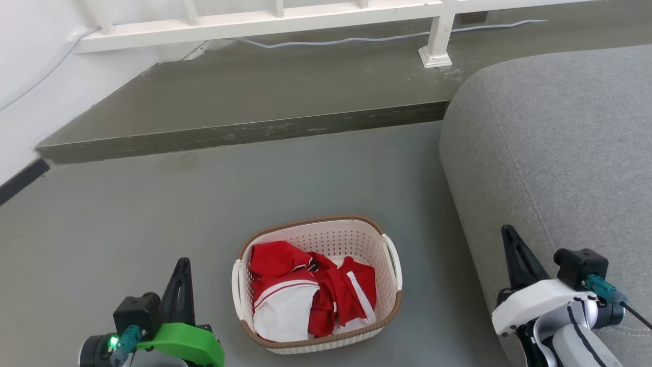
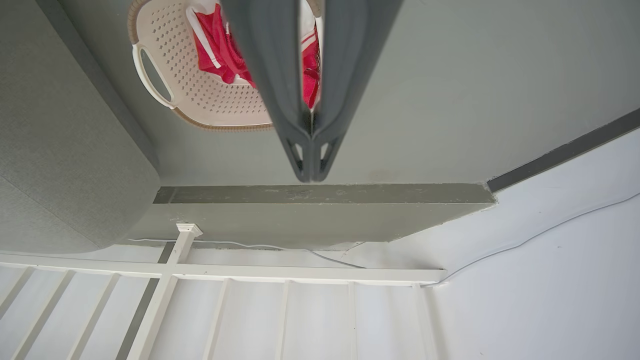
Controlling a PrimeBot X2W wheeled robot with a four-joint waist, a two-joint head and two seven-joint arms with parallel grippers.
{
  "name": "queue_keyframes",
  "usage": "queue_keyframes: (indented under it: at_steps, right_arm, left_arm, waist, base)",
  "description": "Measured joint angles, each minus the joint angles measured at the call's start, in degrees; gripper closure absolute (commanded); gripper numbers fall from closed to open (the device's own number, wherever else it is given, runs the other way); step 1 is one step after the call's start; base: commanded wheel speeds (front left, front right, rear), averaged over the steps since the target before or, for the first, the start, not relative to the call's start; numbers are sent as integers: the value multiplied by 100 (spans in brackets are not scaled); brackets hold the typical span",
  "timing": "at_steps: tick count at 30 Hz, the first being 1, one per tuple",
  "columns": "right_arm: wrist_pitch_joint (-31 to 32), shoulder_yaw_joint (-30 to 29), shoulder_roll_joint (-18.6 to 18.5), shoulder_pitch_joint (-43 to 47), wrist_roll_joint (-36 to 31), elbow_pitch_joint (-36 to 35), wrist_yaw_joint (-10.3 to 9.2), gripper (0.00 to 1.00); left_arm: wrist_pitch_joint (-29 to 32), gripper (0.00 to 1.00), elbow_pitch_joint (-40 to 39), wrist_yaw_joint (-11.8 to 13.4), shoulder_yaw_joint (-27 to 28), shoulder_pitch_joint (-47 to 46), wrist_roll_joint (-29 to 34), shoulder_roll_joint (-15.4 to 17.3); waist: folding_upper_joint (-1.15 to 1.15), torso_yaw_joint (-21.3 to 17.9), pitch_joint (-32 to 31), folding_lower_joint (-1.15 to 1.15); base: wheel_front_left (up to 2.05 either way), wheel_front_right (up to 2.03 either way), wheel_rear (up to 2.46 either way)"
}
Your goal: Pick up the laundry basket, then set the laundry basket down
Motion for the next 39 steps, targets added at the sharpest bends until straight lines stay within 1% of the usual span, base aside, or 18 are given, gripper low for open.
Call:
queue_keyframes:
  at_steps: [5, 9, 10, 12, 14, 21, 22, 25, 27, 31, 33, 36, 39]
  right_arm:
    - [35, -80, 19, 9, 250, -3, 43, 100]
    - [125, -160, 46, 9, 555, -8, 94, 100]
    - [163, -201, 57, 9, 759, -8, 98, 100]
    - [192, -234, 66, 9, 958, -13, 124, 100]
    - [247, -278, 83, 9, 1149, -16, 144, 100]
    - [407, -437, 138, 8, 1596, -32, 207, 100]
    - [423, -464, 147, 8, 1679, -32, 238, 100]
    - [480, -534, 175, 7, 1883, -34, 246, 100]
    - [531, -578, 190, 6, 2034, -36, 293, 100]
    - [603, -664, 220, 3, 2304, -36, 298, 100]
    - [652, -715, 223, 2, 2463, -37, 347, 100]
    - [712, -773, 236, -2, 2658, -37, 356, 100]
    - [777, -840, 253, -5, 2883, -37, 407, 100]
  left_arm:
    - [35, 100, -3, -51, 19, 8, -224, -18]
    - [69, 100, -11, -65, 58, 10, -542, -25]
    - [109, 100, -18, -108, 82, 11, -742, -31]
    - [157, 100, -23, -111, 113, 11, -936, -36]
    - [211, 100, -26, -170, 169, 11, -1165, -38]
    - [354, 100, -26, -266, 302, 10, -1640, -60]
    - [364, 100, -25, -285, 323, 10, -1715, -64]
    - [412, 100, -23, -310, 393, 10, -1944, -68]
    - [460, 100, -21, -353, 424, 10, -2081, -68]
    - [563, 100, -15, -408, 490, 10, -2379, -69]
    - [600, 100, -11, -415, 533, 9, -2551, -69]
    - [656, 100, 0, -459, 593, 9, -2749, -69]
    - [709, 100, 9, -511, 631, 7, -2985, -69]
  waist:
    - [0, 19, -16, 0]
    - [0, 38, -32, 0]
    - [0, 45, -38, 0]
    - [0, 52, -44, 0]
    - [0, 59, -49, 0]
    - [0, 82, -69, 0]
    - [0, 85, -72, 0]
    - [0, 95, -80, 0]
    - [0, 102, -86, 0]
    - [0, 115, -98, 0]
    - [0, 122, -103, 0]
    - [0, 133, -112, 0]
    - [0, 143, -121, 0]
  base:
    - [0, 0, 0]
    - [0, 0, 0]
    - [0, 0, 0]
    - [0, 0, 0]
    - [0, 0, 0]
    - [0, 0, 0]
    - [0, 0, 0]
    - [0, 0, 0]
    - [0, 0, 0]
    - [0, 0, 0]
    - [0, 0, 0]
    - [0, 0, 0]
    - [0, 0, 0]
